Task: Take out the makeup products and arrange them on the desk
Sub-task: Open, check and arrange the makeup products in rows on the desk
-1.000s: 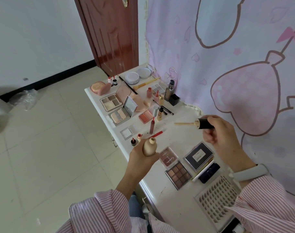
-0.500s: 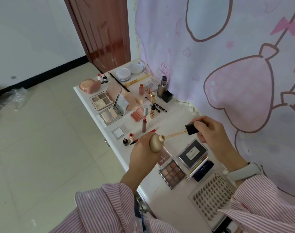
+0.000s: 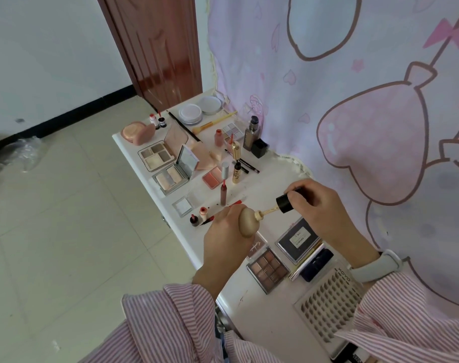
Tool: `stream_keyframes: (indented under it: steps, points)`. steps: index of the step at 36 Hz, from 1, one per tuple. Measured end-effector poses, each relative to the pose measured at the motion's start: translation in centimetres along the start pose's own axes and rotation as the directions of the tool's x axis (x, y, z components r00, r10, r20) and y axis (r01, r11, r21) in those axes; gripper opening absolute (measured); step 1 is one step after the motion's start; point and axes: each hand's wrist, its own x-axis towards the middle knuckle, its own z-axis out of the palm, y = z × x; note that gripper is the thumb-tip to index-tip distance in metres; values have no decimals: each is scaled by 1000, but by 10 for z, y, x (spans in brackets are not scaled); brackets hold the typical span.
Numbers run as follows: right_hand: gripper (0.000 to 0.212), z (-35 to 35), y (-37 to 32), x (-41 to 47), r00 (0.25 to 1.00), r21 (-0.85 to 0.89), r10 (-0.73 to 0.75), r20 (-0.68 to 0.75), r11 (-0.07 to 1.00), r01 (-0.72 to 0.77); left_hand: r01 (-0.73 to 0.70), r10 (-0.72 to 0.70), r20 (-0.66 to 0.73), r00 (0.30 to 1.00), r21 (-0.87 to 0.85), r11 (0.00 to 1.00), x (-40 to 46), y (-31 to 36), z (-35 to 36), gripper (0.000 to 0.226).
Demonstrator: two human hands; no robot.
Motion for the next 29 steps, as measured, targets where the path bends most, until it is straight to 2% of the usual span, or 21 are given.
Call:
stream_keyframes:
  steps: [6, 11, 14, 17, 22, 25, 29]
  points:
    - [11, -5, 1, -1, 999, -51, -29, 16, 998, 30, 34, -33, -21, 999, 59, 998, 4, -1, 9, 20]
    - [16, -19, 6, 2, 996, 70, 1, -85, 998, 5, 120, -119, 21, 993, -31, 992, 9, -7, 19, 23]
    - [16, -24, 20, 6, 985, 187, 79, -155, 981, -49, 185, -182, 35, 983, -171, 968, 14, -6, 27, 26]
    - [18, -25, 37, 11, 949, 393, 231, -215, 910, -133, 238, -230, 58, 971, -245, 940, 22, -4, 37, 37]
    - [14, -13, 66, 24, 905, 572, 404, -137, 778, -260, 270, -262, 65, 963, -283, 920, 37, 1, 59, 38]
    - [13, -3, 80, 36, 908, 591, 409, -87, 755, -284, 269, -275, 24, 961, -310, 912, 47, 1, 71, 35]
    - [22, 9, 99, 55, 942, 448, 329, -62, 853, -268, 280, -303, -44, 952, -273, 920, 62, -4, 86, 29]
